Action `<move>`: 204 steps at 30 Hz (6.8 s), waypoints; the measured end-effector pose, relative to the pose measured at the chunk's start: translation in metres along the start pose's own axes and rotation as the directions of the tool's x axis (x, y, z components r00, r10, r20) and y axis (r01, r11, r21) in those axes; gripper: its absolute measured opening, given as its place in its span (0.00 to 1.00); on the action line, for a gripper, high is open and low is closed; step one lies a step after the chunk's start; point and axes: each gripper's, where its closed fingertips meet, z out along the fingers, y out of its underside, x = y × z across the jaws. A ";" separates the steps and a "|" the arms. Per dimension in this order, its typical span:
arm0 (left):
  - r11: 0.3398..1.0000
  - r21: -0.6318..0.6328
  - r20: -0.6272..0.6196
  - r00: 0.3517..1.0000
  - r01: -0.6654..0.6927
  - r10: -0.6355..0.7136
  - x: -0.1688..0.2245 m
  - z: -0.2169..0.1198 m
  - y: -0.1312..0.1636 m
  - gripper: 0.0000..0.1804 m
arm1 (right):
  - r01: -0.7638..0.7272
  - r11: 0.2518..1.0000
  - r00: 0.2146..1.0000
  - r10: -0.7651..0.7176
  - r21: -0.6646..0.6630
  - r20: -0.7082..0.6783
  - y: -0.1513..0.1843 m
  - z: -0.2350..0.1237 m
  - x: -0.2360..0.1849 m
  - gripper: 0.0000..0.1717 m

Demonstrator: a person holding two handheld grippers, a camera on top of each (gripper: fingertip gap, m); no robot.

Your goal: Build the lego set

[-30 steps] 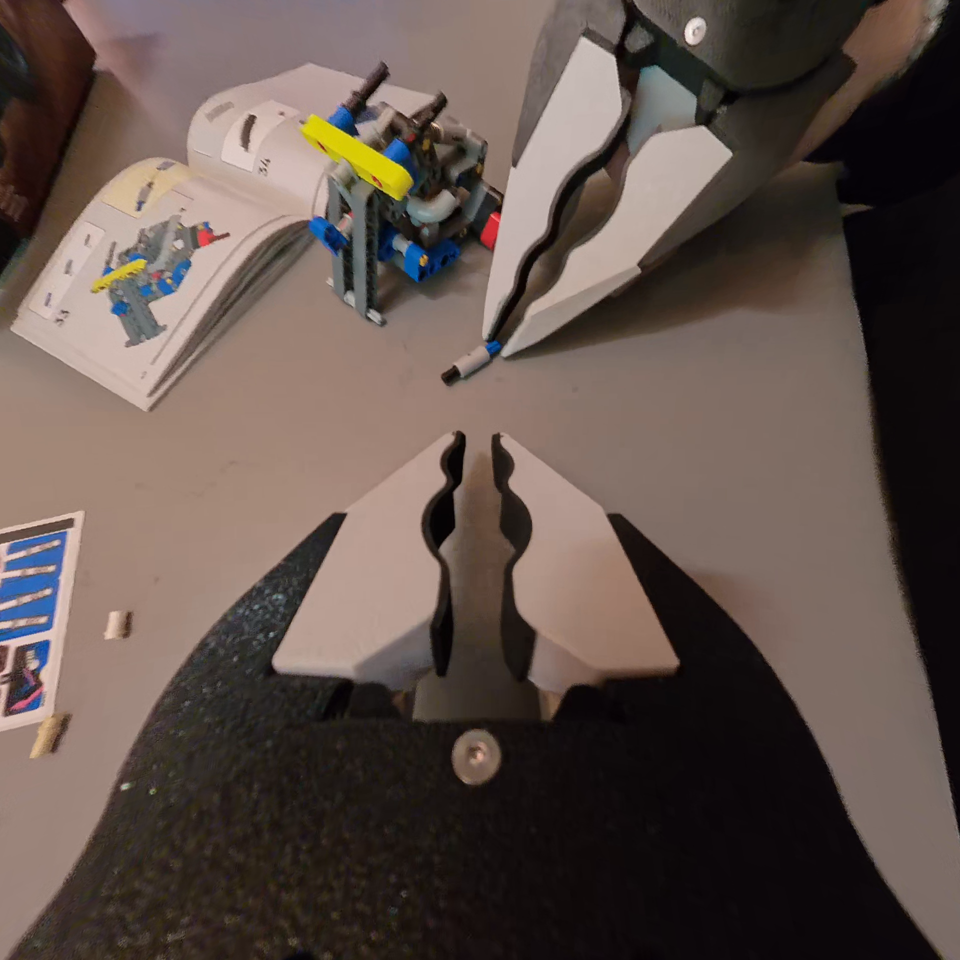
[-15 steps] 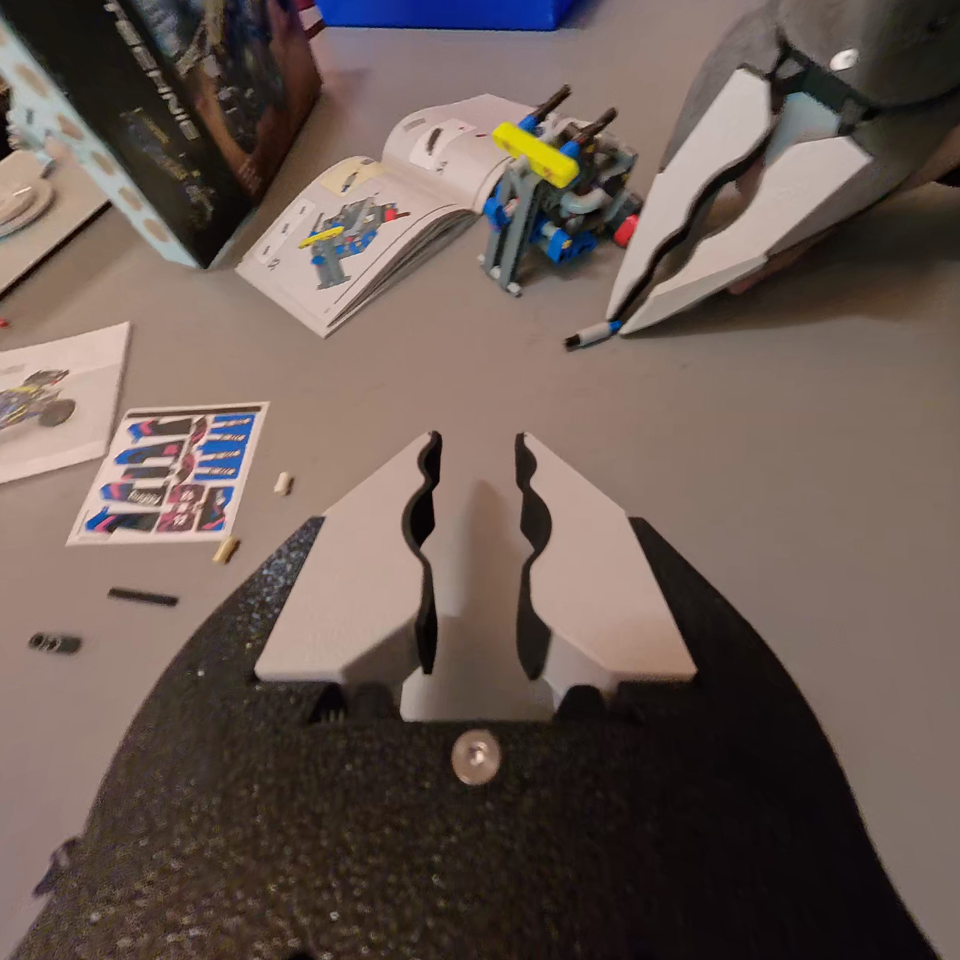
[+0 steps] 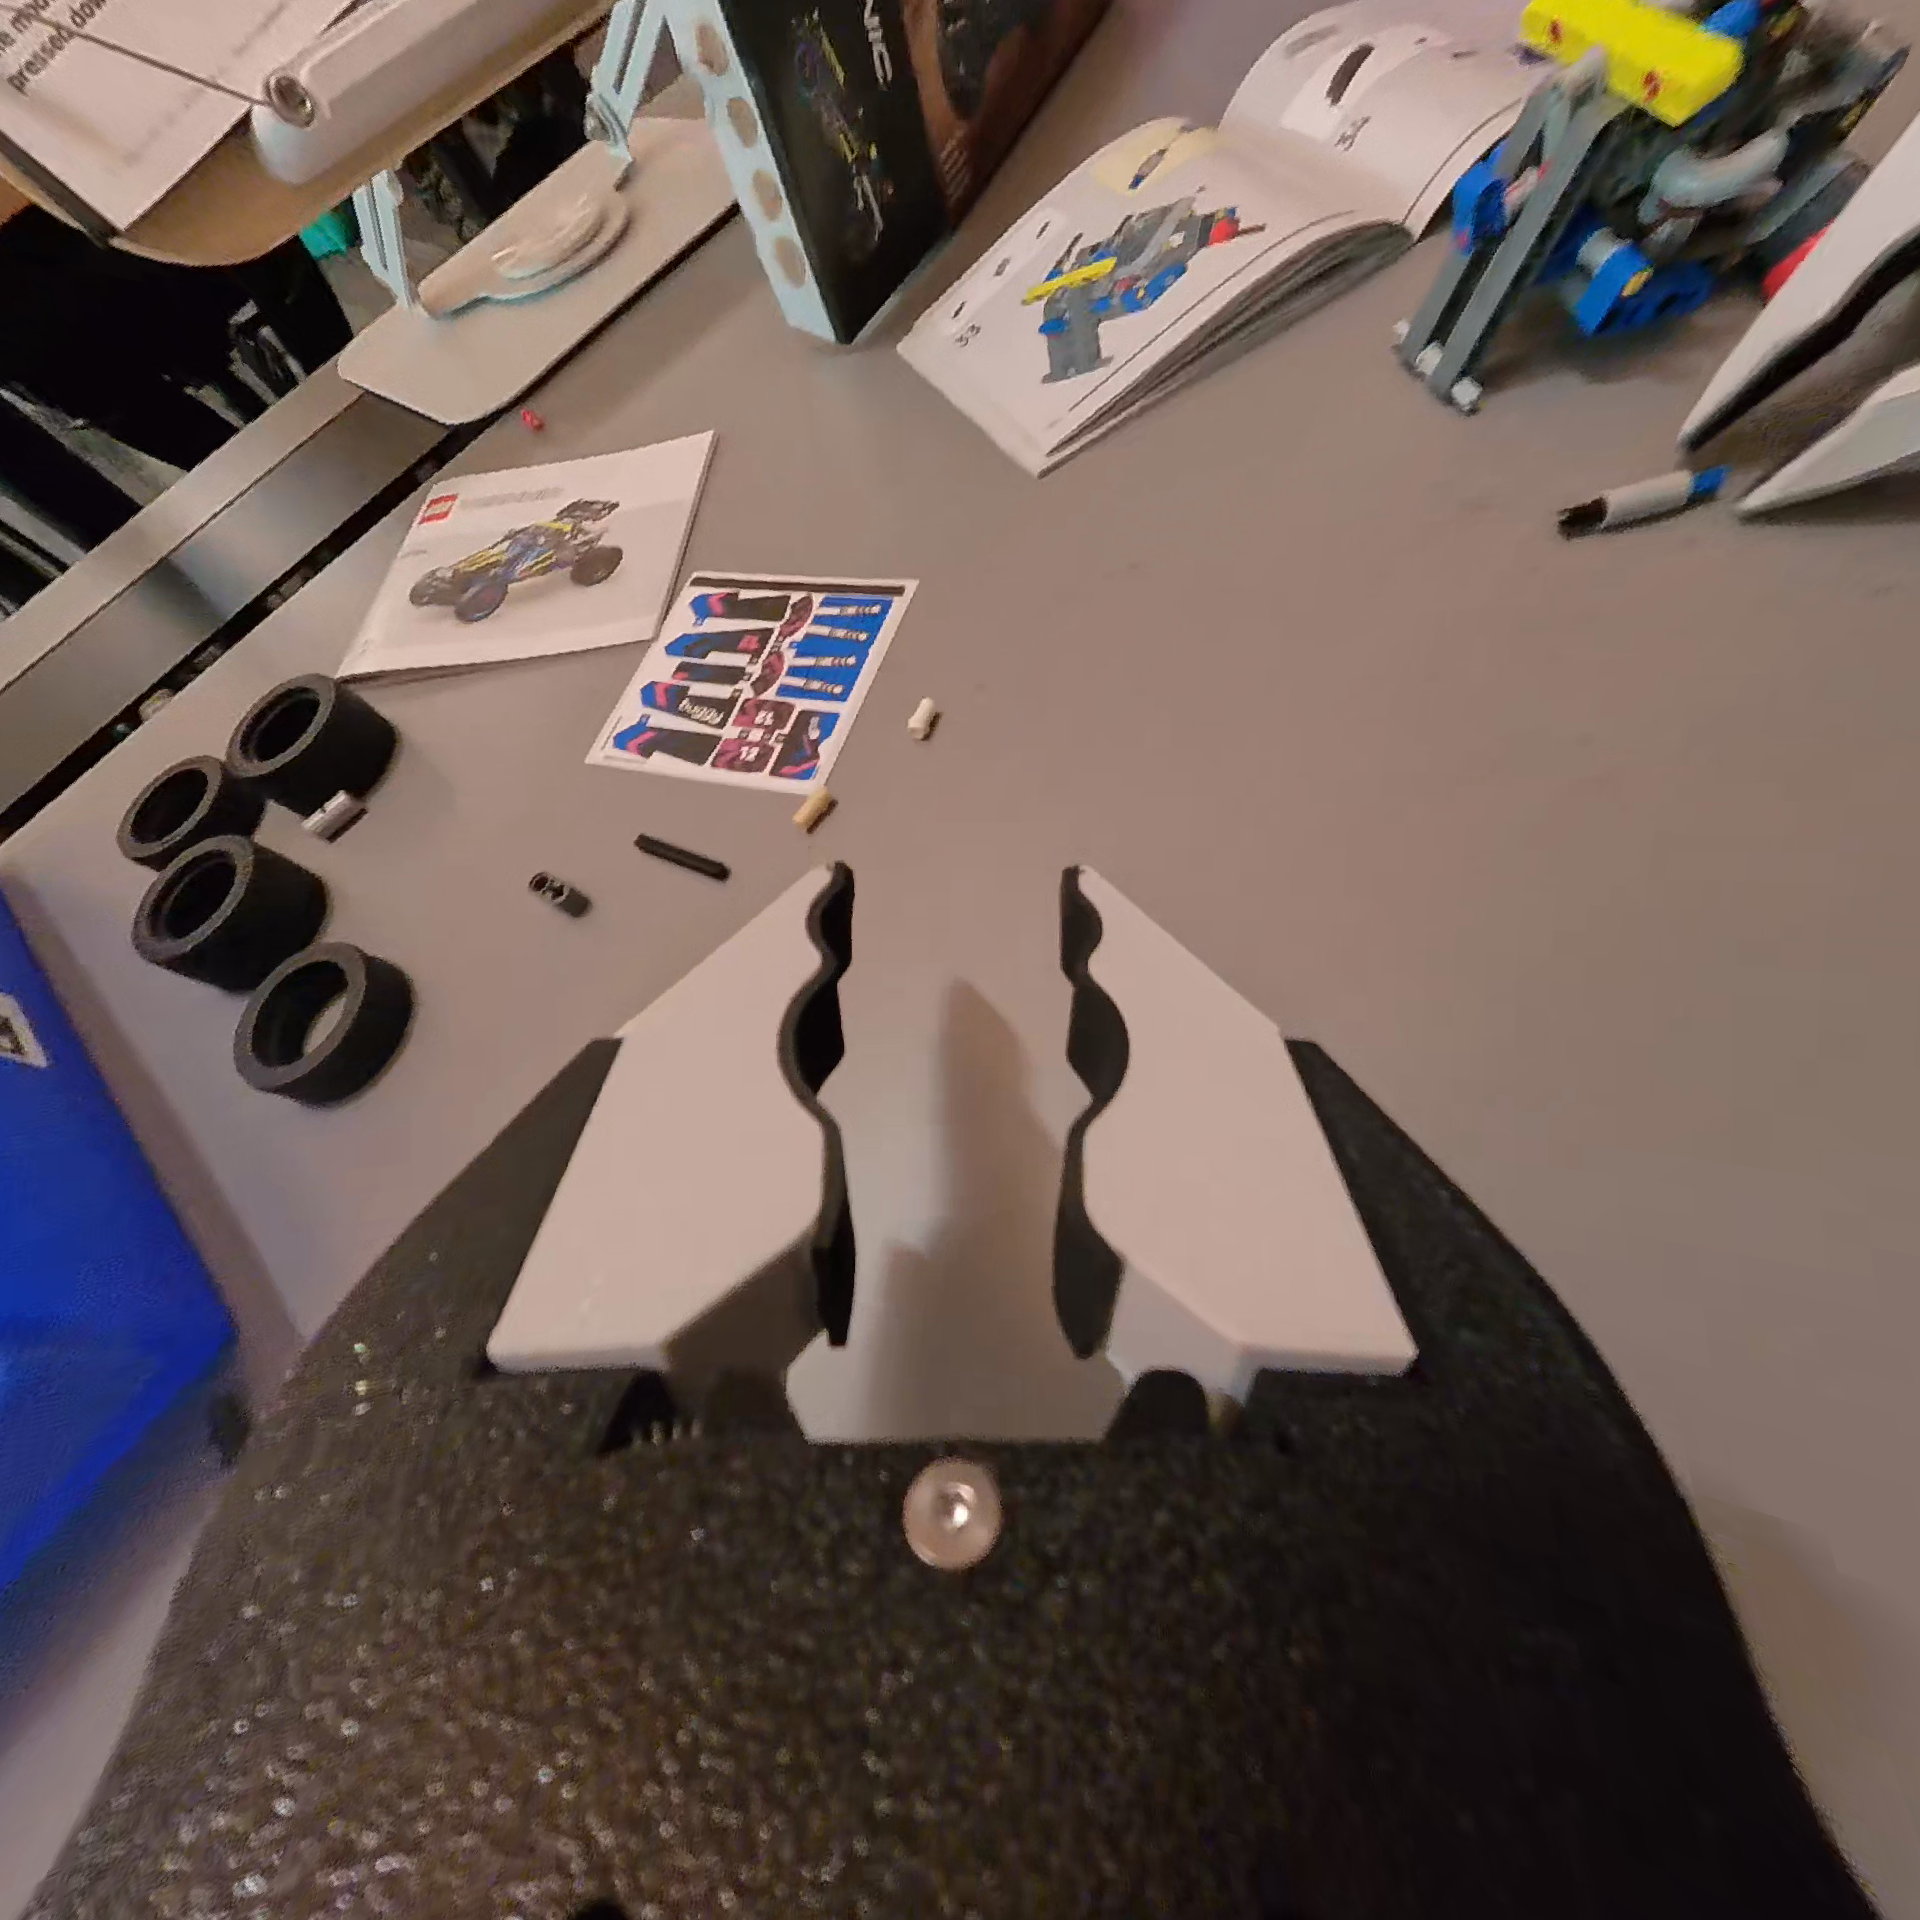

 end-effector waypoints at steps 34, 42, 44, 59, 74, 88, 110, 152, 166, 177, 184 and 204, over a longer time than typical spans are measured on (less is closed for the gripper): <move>0.988 0.004 -0.175 0.973 -0.154 0.152 0.059 0.030 -0.018 0.15 | -0.023 1.000 0.999 0.022 -0.016 -0.030 -0.005 0.010 0.004 0.01; 0.989 -0.009 -0.213 0.966 -0.151 0.145 0.066 0.034 -0.017 0.14 | -0.014 1.000 0.999 0.014 -0.014 -0.030 -0.006 0.010 0.004 0.01; 0.988 -0.017 -0.222 0.964 -0.153 0.146 0.067 0.035 -0.016 0.14 | -0.012 1.000 0.999 0.012 -0.014 -0.030 -0.006 0.010 0.004 0.01; 0.986 -0.073 -0.298 0.946 -0.153 0.125 0.075 0.039 -0.008 0.12 | 0.019 1.000 0.998 -0.020 -0.007 -0.058 -0.006 0.008 0.005 0.03; 0.989 -0.088 -0.344 0.936 -0.115 0.078 0.077 0.039 -0.008 0.11 | 0.006 1.000 1.000 -0.006 -0.007 -0.025 -0.006 0.009 0.003 0.03; 0.993 -0.037 -0.252 0.963 -0.111 0.099 0.073 0.028 -0.013 0.11 | 0.018 1.000 1.000 -0.018 -0.005 -0.009 -0.010 0.013 0.001 0.01; 0.878 -0.269 0.406 0.873 0.396 -0.269 -0.134 -0.134 0.102 0.11 | 0.023 1.000 1.000 -0.023 -0.003 -0.003 -0.009 0.013 0.000 0.01; 0.920 -0.269 0.493 0.861 0.287 -0.124 -0.205 -0.066 0.078 0.20 | -0.006 1.000 1.000 0.006 -0.010 0.001 -0.009 0.013 0.001 0.01; 0.866 -0.450 0.188 0.971 0.218 -0.147 -0.191 0.104 0.020 0.18 | 0.017 1.000 1.000 -0.017 -0.007 -0.023 -0.010 0.013 0.002 0.01; 0.796 -0.557 0.062 0.968 0.236 -0.243 -0.184 0.110 0.035 0.03 | 0.034 0.999 0.999 -0.034 0.002 0.012 -0.011 0.013 0.000 0.01; 0.865 -0.436 -0.095 0.944 0.247 -0.317 -0.147 0.087 0.002 0.03 | 0.039 0.999 0.999 -0.039 0.003 0.012 -0.011 0.014 -0.001 0.01; 0.970 -0.071 -0.639 0.758 -0.232 0.135 0.136 0.044 -0.027 0.10 | 0.028 0.999 0.984 -0.031 0.018 0.174 -0.005 0.001 -0.023 0.01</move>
